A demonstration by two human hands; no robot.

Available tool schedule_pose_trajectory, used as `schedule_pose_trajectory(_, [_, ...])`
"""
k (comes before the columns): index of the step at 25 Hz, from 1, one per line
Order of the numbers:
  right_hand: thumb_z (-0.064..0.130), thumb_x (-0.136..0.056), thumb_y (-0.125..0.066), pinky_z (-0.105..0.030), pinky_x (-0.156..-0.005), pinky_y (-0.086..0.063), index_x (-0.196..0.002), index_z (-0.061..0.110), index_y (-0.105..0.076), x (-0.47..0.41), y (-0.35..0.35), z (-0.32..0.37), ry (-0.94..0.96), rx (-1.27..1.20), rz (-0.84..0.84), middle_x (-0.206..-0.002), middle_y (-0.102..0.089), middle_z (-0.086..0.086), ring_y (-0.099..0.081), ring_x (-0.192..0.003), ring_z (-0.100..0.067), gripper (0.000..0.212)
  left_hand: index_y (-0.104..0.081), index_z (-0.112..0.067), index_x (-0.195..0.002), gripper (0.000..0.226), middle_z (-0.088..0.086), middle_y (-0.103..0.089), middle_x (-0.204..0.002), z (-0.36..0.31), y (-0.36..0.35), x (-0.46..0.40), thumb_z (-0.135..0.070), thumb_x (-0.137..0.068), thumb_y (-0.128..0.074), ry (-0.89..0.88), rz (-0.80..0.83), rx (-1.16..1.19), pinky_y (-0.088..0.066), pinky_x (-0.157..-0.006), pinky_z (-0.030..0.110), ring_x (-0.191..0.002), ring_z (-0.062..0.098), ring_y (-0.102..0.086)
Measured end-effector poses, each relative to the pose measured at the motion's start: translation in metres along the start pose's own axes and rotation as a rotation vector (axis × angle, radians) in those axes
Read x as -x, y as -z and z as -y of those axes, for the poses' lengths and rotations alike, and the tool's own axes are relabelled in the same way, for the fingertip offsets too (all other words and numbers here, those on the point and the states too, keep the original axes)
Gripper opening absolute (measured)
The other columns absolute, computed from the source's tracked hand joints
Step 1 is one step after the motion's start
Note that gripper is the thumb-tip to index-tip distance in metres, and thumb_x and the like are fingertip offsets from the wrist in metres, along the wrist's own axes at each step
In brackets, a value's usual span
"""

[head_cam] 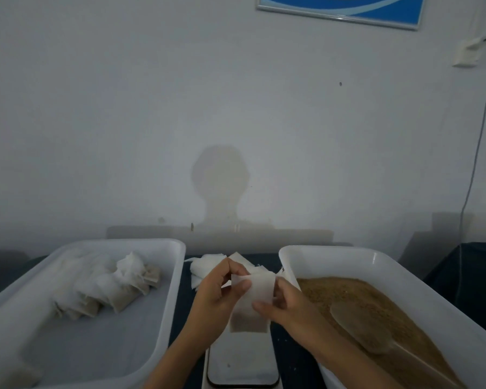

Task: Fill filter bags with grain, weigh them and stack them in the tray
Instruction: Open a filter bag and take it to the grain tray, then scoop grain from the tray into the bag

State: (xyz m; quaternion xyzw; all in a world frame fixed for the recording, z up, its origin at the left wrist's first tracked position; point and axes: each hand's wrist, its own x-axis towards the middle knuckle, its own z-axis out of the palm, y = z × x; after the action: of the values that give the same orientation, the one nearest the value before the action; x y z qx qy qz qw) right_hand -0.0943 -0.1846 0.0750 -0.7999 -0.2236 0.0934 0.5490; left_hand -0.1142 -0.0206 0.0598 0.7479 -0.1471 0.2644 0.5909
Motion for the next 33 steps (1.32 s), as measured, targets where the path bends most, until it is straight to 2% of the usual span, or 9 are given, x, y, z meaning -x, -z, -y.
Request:
schedule_pose_trajectory(3, [0.018,-0.086,-0.067,-0.029,-0.085,-0.056,-0.108,0.013,-0.066,-0.01,-0.013,-0.011,-0.054,-0.217,-0.053,-0.103,-0.072,-0.001,-0.068,-0.096,-0.015,0.022,-0.058,-0.014,-0.086,0.013,-0.01,-0.062,-0.087,0.007,0.005,0.006,-0.002,-0.089,-0.06,0.005,-0.002,-0.024,-0.049,-0.073,0.023,-0.086,0.011,-0.058])
schedule_pose_trajectory(6, [0.011,-0.085,-0.066,-0.026,-0.078,-0.057,-0.092,0.017,-0.07,-0.014,-0.02,-0.026,-0.012,-0.22,-0.132,-0.093,-0.074,0.001,-0.07,-0.088,-0.013,0.01,-0.06,-0.016,-0.087,0.014,-0.011,-0.065,-0.091,0.021,0.007,0.01,-0.003,-0.087,-0.062,0.049,-0.064,-0.083,-0.049,-0.073,0.018,-0.086,0.008,-0.06])
schedule_pose_trajectory(12, [0.009,-0.091,-0.061,-0.026,-0.08,-0.056,-0.098,0.016,-0.07,-0.018,-0.03,-0.053,0.009,-0.07,-0.164,-0.095,-0.073,-0.001,-0.069,-0.089,-0.012,0.014,-0.062,-0.019,-0.082,0.014,-0.012,-0.064,-0.072,0.046,-0.003,0.017,-0.006,-0.087,-0.064,0.096,-0.078,-0.177,-0.041,-0.057,0.01,-0.058,0.0,-0.053])
schedule_pose_trajectory(15, [0.008,-0.092,-0.059,-0.03,-0.08,-0.057,-0.097,0.013,-0.069,-0.024,-0.033,-0.065,0.0,-0.028,-0.2,-0.094,-0.073,-0.005,-0.069,-0.089,-0.015,0.013,-0.06,-0.02,-0.093,0.015,-0.011,-0.063,-0.071,0.057,-0.008,0.017,-0.006,-0.089,-0.062,0.145,-0.101,-0.148,-0.042,-0.057,0.008,-0.062,-0.003,-0.058])
schedule_pose_trajectory(19, [0.003,-0.093,-0.054,-0.031,-0.085,-0.055,-0.109,0.01,-0.064,-0.032,-0.045,-0.079,-0.051,0.061,-0.268,-0.103,-0.069,-0.004,-0.065,-0.095,-0.014,0.02,-0.05,-0.025,-0.112,0.026,-0.005,-0.049,-0.06,0.072,-0.014,0.019,-0.008,-0.093,-0.055,0.241,-0.097,-0.205,-0.039,-0.053,0.012,-0.053,0.001,-0.046])
schedule_pose_trajectory(22, [0.003,-0.092,-0.055,-0.02,-0.081,-0.051,-0.116,0.015,-0.057,-0.034,-0.049,-0.081,-0.039,0.047,-0.311,-0.106,-0.065,0.0,-0.062,-0.098,-0.01,0.027,-0.039,-0.026,-0.121,0.032,0.002,-0.053,-0.075,0.079,-0.012,0.02,-0.014,-0.094,-0.054,0.339,-0.039,-0.151,-0.043,-0.061,0.018,-0.065,0.007,-0.05])
schedule_pose_trajectory(26, [0.0,-0.09,-0.055,-0.012,-0.073,-0.047,-0.111,0.018,-0.056,-0.037,-0.047,-0.078,-0.018,-0.076,-0.373,-0.108,-0.06,0.007,-0.059,-0.097,-0.004,0.028,-0.037,-0.026,-0.12,0.03,-0.001,-0.062,-0.103,0.08,-0.005,0.016,-0.017,-0.096,-0.053,0.405,-0.059,-0.069,-0.049,-0.07,0.012,-0.094,0.01,-0.061])
schedule_pose_trajectory(31, [-0.003,-0.091,-0.05,-0.014,-0.068,-0.046,-0.11,0.018,-0.052,-0.043,-0.046,-0.074,-0.013,-0.166,-0.415,-0.099,-0.068,0.005,-0.061,-0.085,-0.002,0.028,-0.042,-0.02,-0.115,0.027,-0.004,-0.061,-0.109,0.078,0.006,0.017,-0.008,-0.094,-0.053,0.396,-0.162,-0.05,-0.047,-0.071,0.01,-0.096,0.003,-0.058])
schedule_pose_trajectory(33, [-0.005,-0.091,-0.048,-0.016,-0.071,-0.048,-0.107,0.018,-0.053,-0.043,-0.045,-0.071,0.036,-0.16,-0.449,-0.097,-0.069,0.006,-0.062,-0.085,-0.001,0.028,-0.046,-0.015,-0.112,0.022,-0.001,-0.061,-0.109,0.076,0.009,0.017,-0.004,-0.093,-0.052,0.356,-0.223,-0.039,-0.047,-0.079,0.014,-0.097,0.006,-0.058])
